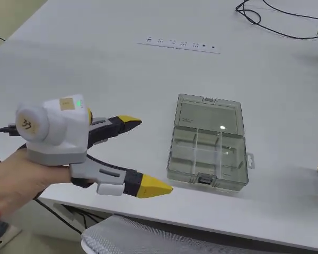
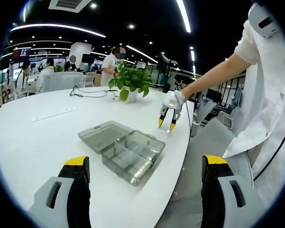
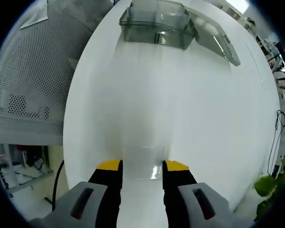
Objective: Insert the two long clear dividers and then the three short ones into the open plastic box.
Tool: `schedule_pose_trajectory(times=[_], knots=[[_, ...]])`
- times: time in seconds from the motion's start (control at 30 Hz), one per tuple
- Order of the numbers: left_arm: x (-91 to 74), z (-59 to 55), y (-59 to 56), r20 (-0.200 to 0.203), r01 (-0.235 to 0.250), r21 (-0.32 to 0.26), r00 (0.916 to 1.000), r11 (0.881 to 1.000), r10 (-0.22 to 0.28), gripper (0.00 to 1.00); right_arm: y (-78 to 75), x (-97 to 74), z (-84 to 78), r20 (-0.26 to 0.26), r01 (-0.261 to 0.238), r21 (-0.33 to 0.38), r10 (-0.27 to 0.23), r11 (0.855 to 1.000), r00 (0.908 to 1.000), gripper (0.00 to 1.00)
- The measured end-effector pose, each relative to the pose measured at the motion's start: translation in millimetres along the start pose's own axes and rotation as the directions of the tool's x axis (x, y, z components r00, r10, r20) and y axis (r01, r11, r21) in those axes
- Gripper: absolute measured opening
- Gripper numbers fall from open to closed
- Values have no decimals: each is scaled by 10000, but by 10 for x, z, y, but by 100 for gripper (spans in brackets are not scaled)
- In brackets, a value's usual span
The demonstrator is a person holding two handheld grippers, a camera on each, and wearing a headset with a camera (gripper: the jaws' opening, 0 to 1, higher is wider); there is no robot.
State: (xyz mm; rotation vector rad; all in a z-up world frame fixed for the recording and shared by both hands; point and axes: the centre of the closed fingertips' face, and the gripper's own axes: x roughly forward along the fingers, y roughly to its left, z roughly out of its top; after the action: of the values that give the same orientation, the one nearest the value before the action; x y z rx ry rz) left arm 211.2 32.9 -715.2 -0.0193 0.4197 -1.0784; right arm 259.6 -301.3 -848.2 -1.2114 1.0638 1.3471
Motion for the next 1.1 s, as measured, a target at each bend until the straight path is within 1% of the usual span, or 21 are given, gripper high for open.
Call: schedule_pose_trajectory(times=[0.23, 0.37, 0.57, 0.67, 0.73, 0.8, 0.9, 0.93, 0.97, 1.0, 1.03, 1.07, 1.1], knots=[[-3, 12, 4, 20, 19, -2, 10000, 10000, -19, 100, -8, 9, -2, -52, 15, -10, -15, 10000, 10000, 33], [-7, 23, 8, 4, 33, 31, 10000, 10000, -33, 100, -27, -7, 11, -25, 163, 54, -162, 9999, 9999, 33], [-4, 59, 15, -17, 26, 47, 10000, 10000, -26, 100, -86, -151, 171, 393, 593, 163, -599, 9981, 9974, 33], [18, 121, -8, 39, 128, 127, 9999, 9998, -128, 100, -146, -293, 338, 827, 1000, 270, -1019, 9946, 9913, 33], [33, 149, 1, 76, 137, 82, 9999, 9999, -138, 100, -182, -373, 424, 1031, 1260, 297, -1284, 9916, 9863, 33], [60, 190, 10, 150, 162, 77, 9998, 9998, -163, 99, -208, -504, 566, 1302, 1537, 231, -1554, 9878, 9792, 33], [104, 220, 7, 100, 185, 92, 9998, 9998, -186, 98, -234, -633, 698, 1486, 1833, 172, -1838, 9829, 9717, 33], [126, 236, 3, 87, 205, 89, 9998, 9998, -206, 98, -243, -697, 772, 1613, 1965, 146, -1962, 9804, 9672, 33], [147, 254, 6, 104, 196, 44, 9998, 9998, -196, 97, -308, -708, 771, 1747, 2087, 266, -2102, 9776, 9619, 33], [162, 267, 9, 124, 193, -22, 9997, 9998, -193, 96, -326, -729, 792, 1809, 2147, 267, -2160, 9763, 9595, 33], [186, 293, 6, 186, 219, -203, 9996, 9996, -215, 96, -329, -790, 878, 1907, 2320, 208, -2316, 9725, 9539, 33], [204, 301, 15, 167, 189, -293, 9997, 9994, -185, 94, -333, -826, 931, 1977, 2422, 232, -2419, 9699, 9499, 33], [229, 318, 13, 173, 192, -293, 9997, 9994, -187, 93, -317, -874, 1018, 2067, 2493, 262, -2493, 9681, 9461, 33]])
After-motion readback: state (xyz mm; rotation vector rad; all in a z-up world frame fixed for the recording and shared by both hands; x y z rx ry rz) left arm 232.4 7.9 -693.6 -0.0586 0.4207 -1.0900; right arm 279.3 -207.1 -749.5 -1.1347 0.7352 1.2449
